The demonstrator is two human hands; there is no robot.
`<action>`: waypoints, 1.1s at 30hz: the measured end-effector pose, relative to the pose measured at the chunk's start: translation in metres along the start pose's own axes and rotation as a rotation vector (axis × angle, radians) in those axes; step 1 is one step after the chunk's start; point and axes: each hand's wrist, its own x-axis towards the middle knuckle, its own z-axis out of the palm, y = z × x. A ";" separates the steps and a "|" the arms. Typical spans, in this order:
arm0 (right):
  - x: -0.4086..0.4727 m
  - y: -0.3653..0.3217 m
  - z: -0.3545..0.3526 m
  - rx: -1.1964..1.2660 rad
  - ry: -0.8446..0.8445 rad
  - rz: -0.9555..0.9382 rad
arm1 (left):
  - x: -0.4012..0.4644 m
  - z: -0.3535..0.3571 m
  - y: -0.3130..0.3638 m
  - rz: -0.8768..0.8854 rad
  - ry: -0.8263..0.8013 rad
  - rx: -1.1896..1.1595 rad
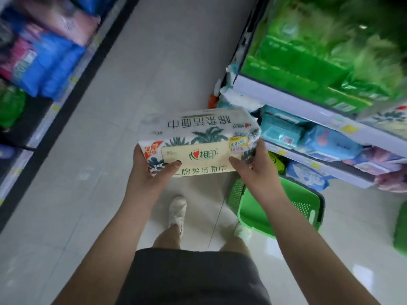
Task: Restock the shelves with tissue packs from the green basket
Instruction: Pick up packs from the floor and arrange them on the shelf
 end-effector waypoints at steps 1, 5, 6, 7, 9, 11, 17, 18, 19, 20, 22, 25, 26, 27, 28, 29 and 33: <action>-0.011 -0.007 -0.011 0.004 0.020 -0.011 | -0.012 0.003 0.012 0.026 -0.028 0.000; -0.056 -0.023 -0.064 0.010 0.140 -0.040 | -0.066 0.024 0.052 0.133 -0.173 0.033; -0.069 -0.025 -0.079 0.021 0.177 -0.047 | -0.078 0.033 0.059 0.149 -0.212 0.038; -0.082 -0.025 -0.095 0.033 0.212 -0.053 | -0.089 0.042 0.065 0.158 -0.255 0.042; -0.107 -0.023 -0.127 0.037 0.282 -0.067 | -0.108 0.066 0.076 0.201 -0.344 0.047; -0.130 -0.017 -0.159 0.045 0.342 -0.074 | -0.123 0.094 0.087 0.262 -0.430 0.044; -0.176 0.026 -0.253 0.121 0.511 -0.040 | -0.160 0.188 0.113 0.338 -0.661 0.081; -0.180 0.034 -0.268 0.125 0.556 -0.048 | -0.166 0.205 0.115 0.344 -0.687 0.100; -0.183 0.042 -0.283 0.134 0.600 -0.067 | -0.170 0.222 0.117 0.345 -0.705 0.113; -0.184 0.050 -0.297 0.144 0.639 -0.088 | -0.175 0.238 0.118 0.342 -0.718 0.123; -0.184 0.064 -0.324 0.156 0.699 -0.108 | -0.184 0.271 0.120 0.331 -0.733 0.138; -0.180 0.086 -0.360 0.202 0.758 -0.096 | -0.196 0.316 0.126 0.340 -0.743 0.143; -0.179 0.092 -0.371 0.217 0.769 -0.085 | -0.200 0.331 0.129 0.337 -0.746 0.144; -0.177 0.096 -0.382 0.229 0.781 -0.073 | -0.205 0.343 0.133 0.331 -0.751 0.148; -0.175 0.101 -0.392 0.238 0.794 -0.060 | -0.210 0.355 0.137 0.329 -0.753 0.146; -0.174 0.105 -0.402 0.247 0.807 -0.054 | -0.215 0.367 0.140 0.326 -0.752 0.142; -0.164 0.119 -0.438 0.250 0.846 -0.004 | -0.226 0.406 0.147 0.329 -0.757 0.164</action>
